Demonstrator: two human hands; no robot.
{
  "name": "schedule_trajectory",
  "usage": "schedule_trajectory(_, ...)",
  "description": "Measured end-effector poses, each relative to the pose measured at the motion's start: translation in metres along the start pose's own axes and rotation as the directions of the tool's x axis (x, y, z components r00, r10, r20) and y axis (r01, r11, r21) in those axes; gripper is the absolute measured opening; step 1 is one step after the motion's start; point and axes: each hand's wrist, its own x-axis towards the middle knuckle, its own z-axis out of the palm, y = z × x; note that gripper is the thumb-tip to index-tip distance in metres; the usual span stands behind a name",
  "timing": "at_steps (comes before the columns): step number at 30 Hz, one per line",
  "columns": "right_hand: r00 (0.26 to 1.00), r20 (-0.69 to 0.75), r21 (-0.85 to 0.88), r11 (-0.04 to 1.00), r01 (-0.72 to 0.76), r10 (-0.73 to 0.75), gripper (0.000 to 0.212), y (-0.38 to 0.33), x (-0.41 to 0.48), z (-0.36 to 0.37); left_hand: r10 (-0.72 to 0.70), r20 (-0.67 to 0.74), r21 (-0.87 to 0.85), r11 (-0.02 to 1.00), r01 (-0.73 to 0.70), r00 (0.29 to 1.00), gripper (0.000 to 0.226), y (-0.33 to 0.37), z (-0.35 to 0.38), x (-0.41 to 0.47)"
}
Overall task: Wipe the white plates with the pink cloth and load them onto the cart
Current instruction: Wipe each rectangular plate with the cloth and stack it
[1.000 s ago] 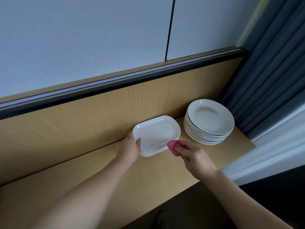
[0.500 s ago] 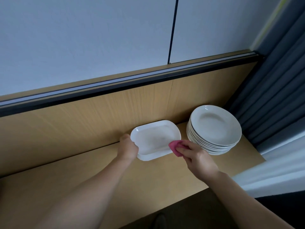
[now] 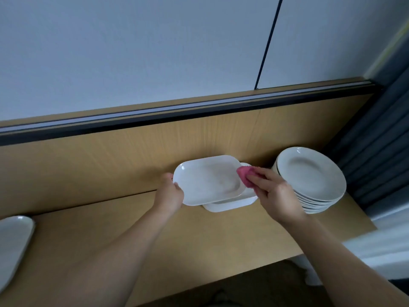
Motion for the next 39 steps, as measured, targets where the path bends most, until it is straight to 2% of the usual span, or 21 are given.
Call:
schedule_trajectory(7,0.999,0.015,0.044,0.998,0.036,-0.037,0.04,-0.053,0.011,0.037,-0.021,-0.061,-0.018,1.0,0.02,0.998,0.02,-0.057,-0.065,-0.014)
schedule_trajectory(12,0.997,0.069,0.086,0.996,0.025,-0.031,0.039,-0.098,0.005,0.075,-0.106,-0.029,-0.02,0.994,0.106,0.994,0.026,-0.104,-0.101,-0.03)
schedule_trajectory(23,0.989,0.145,0.011,0.999,0.036,-0.037,0.044,-0.152,-0.025,0.125,-0.229,0.055,0.03,0.973,0.228,0.972,0.027,-0.175,-0.121,-0.044)
schedule_trajectory(28,0.981,0.188,0.023,0.999,0.036,-0.04,0.045,-0.155,-0.032,0.127,-0.226,0.074,0.05,0.974,0.223,0.971,0.026,-0.181,-0.115,-0.043)
schedule_trajectory(33,0.981,0.186,0.06,0.997,0.037,-0.048,0.041,-0.159,-0.032,0.129,-0.206,0.102,0.043,0.978,0.202,0.973,0.014,-0.183,-0.116,-0.041)
schedule_trajectory(39,0.964,0.257,0.079,0.996,0.045,-0.064,0.037,-0.158,-0.029,0.143,-0.134,0.138,0.226,0.969,0.1,0.981,0.016,-0.198,-0.119,-0.038)
